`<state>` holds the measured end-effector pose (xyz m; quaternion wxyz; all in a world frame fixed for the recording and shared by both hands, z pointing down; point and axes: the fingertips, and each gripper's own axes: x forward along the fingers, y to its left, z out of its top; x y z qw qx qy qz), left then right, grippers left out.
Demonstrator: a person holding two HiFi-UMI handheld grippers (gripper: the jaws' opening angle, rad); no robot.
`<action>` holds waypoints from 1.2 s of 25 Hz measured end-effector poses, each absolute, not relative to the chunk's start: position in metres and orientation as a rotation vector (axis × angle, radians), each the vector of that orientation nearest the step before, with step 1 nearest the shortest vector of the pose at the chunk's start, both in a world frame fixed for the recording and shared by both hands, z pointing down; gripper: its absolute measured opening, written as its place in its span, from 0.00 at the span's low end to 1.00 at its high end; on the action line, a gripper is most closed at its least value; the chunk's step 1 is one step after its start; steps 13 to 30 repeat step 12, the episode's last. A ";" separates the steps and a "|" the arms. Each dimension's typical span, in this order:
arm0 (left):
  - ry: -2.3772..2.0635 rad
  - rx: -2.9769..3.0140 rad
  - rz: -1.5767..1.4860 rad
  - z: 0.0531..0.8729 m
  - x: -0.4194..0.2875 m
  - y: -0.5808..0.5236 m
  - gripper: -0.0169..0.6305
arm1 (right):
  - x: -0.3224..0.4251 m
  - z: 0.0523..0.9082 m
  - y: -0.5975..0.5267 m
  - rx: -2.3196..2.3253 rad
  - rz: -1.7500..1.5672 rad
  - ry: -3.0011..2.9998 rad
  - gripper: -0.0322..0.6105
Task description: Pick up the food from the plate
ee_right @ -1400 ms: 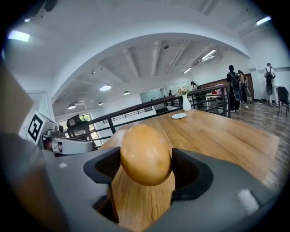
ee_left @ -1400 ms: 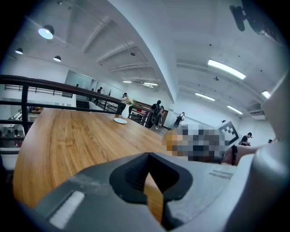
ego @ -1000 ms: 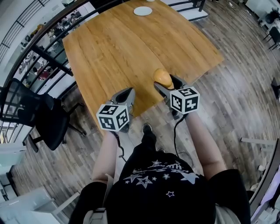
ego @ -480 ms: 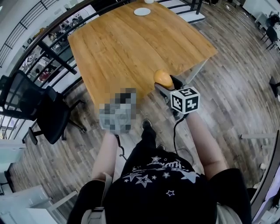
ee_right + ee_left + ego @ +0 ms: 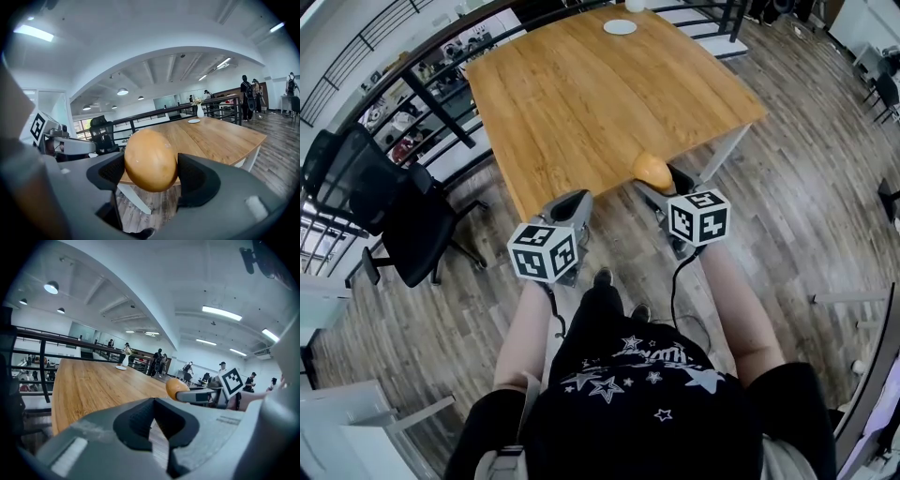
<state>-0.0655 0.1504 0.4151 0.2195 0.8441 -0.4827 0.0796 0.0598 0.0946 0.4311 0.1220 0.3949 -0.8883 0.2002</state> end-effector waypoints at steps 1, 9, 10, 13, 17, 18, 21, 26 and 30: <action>-1.336 2.336 0.216 0.412 -0.066 0.153 0.02 | 0.060 0.429 0.097 1.154 0.585 -2.594 0.60; -1.294 2.348 0.233 0.413 -0.081 0.160 0.02 | 0.047 0.433 0.111 1.172 0.545 -2.545 0.60; -1.286 2.352 0.239 0.414 -0.083 0.161 0.02 | 0.045 0.432 0.111 1.182 0.546 -2.544 0.60; -1.270 2.361 0.250 0.413 -0.084 0.162 0.02 | 0.043 0.430 0.111 1.206 0.554 -2.544 0.60; -1.270 2.361 0.250 0.413 -0.084 0.162 0.02 | 0.043 0.430 0.111 1.206 0.554 -2.544 0.60; -1.270 2.361 0.250 0.413 -0.084 0.162 0.02 | 0.043 0.430 0.111 1.206 0.554 -2.544 0.60; -1.270 2.361 0.250 0.413 -0.084 0.162 0.02 | 0.043 0.430 0.111 1.206 0.554 -2.544 0.60; -1.270 2.361 0.250 0.413 -0.084 0.162 0.02 | 0.043 0.430 0.111 1.206 0.554 -2.544 0.60; -1.270 2.361 0.250 0.413 -0.084 0.162 0.02 | 0.043 0.430 0.111 1.206 0.554 -2.544 0.60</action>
